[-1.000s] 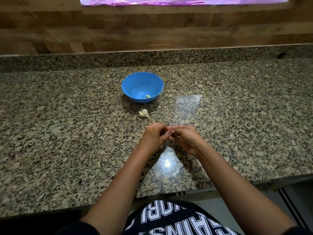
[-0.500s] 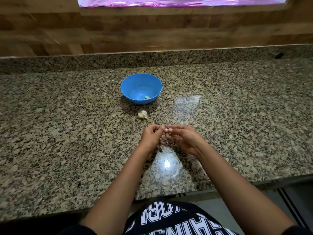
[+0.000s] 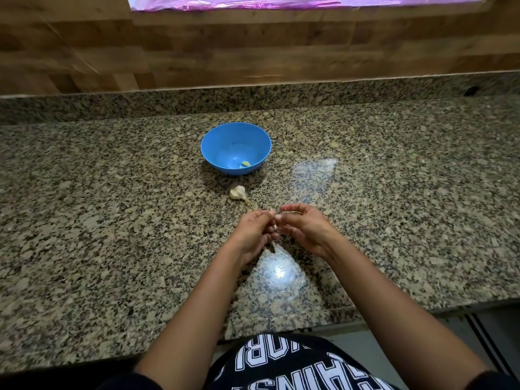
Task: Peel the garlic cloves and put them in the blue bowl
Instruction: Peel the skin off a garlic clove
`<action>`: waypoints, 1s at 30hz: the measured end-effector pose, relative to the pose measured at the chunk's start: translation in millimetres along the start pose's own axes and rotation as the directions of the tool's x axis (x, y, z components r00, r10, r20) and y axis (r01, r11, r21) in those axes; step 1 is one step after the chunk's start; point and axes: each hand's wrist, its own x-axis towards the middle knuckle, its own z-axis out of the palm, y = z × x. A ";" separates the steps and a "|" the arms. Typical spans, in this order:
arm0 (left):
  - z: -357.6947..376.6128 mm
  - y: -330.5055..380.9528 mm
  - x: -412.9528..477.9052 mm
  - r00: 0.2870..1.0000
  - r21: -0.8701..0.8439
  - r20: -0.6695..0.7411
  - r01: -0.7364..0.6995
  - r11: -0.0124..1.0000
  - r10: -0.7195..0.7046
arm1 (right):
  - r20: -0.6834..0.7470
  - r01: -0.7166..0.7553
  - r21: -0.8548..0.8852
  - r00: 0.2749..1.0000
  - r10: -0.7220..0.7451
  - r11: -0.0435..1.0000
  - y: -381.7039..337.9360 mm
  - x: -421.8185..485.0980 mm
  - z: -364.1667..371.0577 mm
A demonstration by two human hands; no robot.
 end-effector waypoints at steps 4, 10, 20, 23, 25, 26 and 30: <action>-0.7 1.5 3.5 0.998 -0.046 -0.053 -0.041 0.998 0.039 | 0.025 -0.038 0.058 0.999 0.036 0.998 -1.2 2.2 -4.6; -1.7 3.1 4.4 0.994 0.079 -0.072 -0.078 0.994 0.083 | 0.009 -0.059 0.178 0.998 0.059 0.982 -5.7 1.3 -11.1; 2.0 12.3 15.6 0.977 0.283 -0.106 -0.149 0.947 0.186 | -0.079 -0.005 -0.089 0.997 -0.002 0.996 -28.3 12.9 -2.4; 2.8 18.3 19.9 0.971 0.339 -0.108 -0.166 0.926 0.213 | -0.093 0.038 -0.107 0.995 -0.048 0.994 -34.3 20.0 -1.5; 4.0 21.7 22.6 0.953 0.446 -0.099 -0.213 0.869 0.285 | -0.067 0.047 -0.067 0.996 -0.051 0.997 -37.6 23.0 -0.1; 4.5 23.3 23.8 0.940 0.516 -0.079 -0.247 0.820 0.332 | -0.053 0.049 -0.059 0.997 -0.053 0.997 -38.2 24.8 0.0; 0.6 23.2 26.2 0.899 0.844 0.087 -0.295 0.448 0.429 | -0.045 0.043 -0.070 0.998 -0.046 0.997 -36.9 29.2 -0.6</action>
